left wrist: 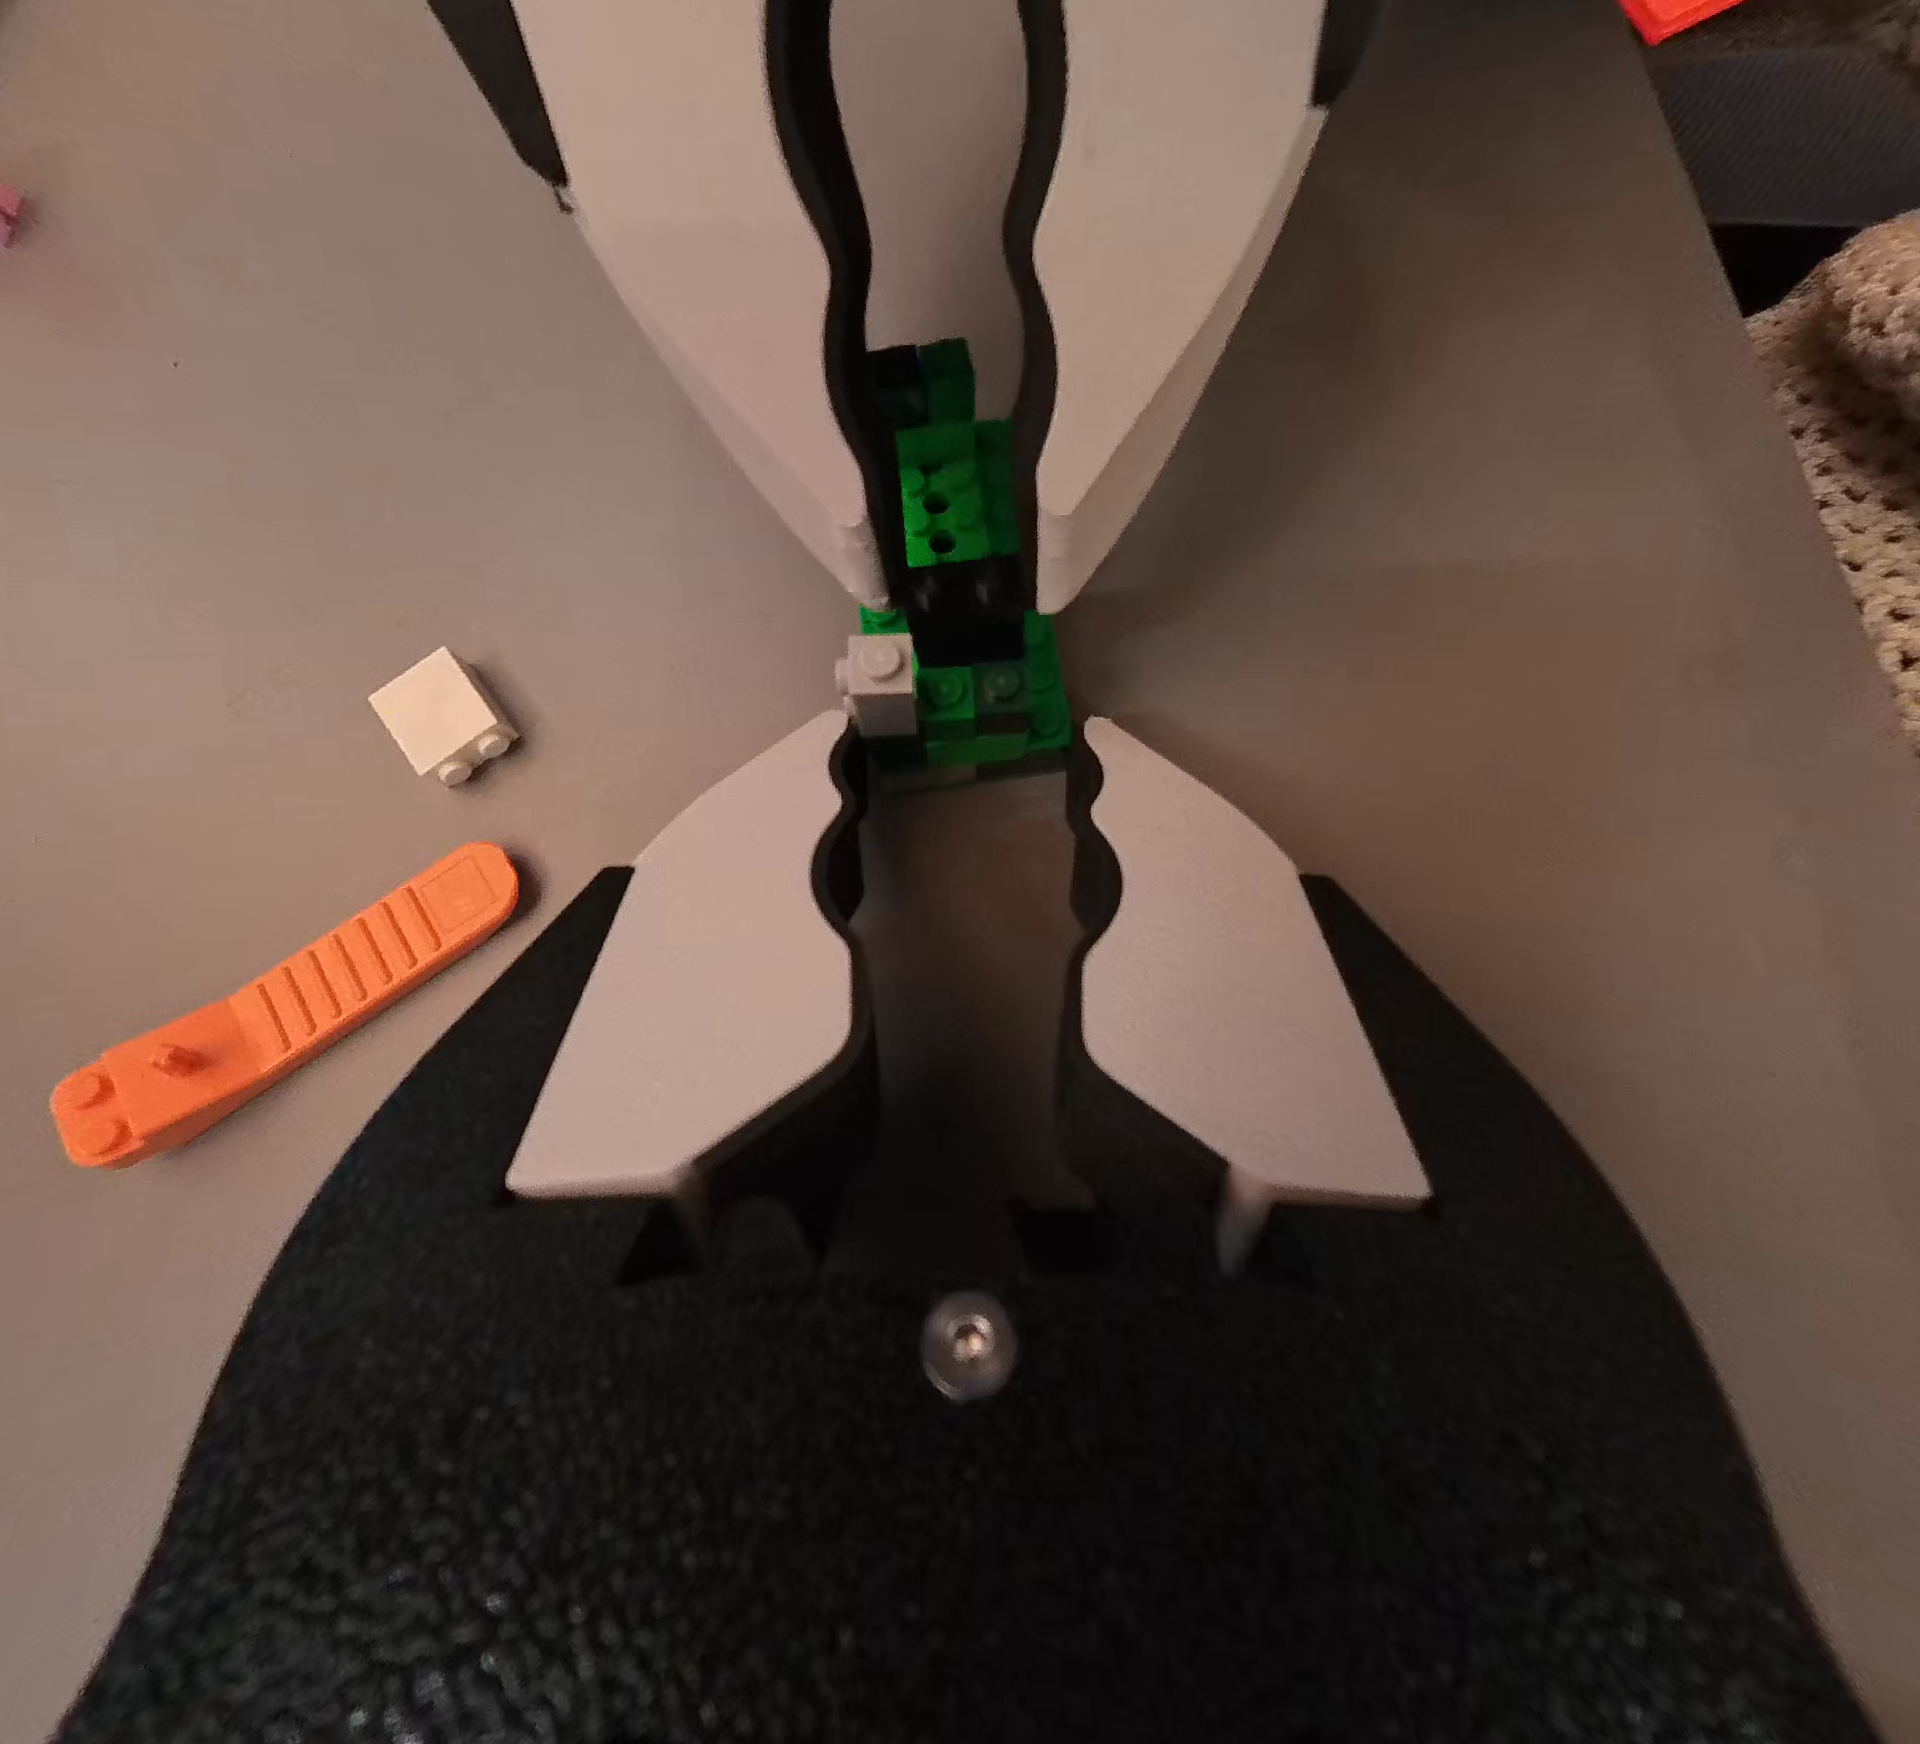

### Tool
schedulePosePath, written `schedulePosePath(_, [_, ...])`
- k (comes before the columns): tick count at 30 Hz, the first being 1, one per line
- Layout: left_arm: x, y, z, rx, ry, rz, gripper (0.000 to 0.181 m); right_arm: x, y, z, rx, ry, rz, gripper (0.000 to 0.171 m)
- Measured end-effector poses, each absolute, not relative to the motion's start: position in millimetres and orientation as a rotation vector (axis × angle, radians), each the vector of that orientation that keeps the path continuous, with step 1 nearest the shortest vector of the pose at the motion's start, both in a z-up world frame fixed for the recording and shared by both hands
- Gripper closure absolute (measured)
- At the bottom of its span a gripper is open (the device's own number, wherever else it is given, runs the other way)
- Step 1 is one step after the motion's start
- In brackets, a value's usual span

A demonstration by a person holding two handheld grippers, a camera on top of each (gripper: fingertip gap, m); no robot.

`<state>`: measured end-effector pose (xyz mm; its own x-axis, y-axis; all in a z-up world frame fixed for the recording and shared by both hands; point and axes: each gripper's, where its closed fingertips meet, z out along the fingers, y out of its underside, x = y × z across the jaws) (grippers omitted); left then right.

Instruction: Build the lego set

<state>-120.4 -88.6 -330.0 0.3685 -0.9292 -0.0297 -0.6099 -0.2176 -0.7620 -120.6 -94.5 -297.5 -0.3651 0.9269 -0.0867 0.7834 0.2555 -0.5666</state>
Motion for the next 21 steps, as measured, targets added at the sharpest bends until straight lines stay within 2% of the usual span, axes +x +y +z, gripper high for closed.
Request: schedulePosePath(21, [-120.8,-88.4,-330.2,-1.936,1.331,-0.595,0.144,-123.0,-90.1,-297.6,-1.576,-2.319,0.711,0.155])
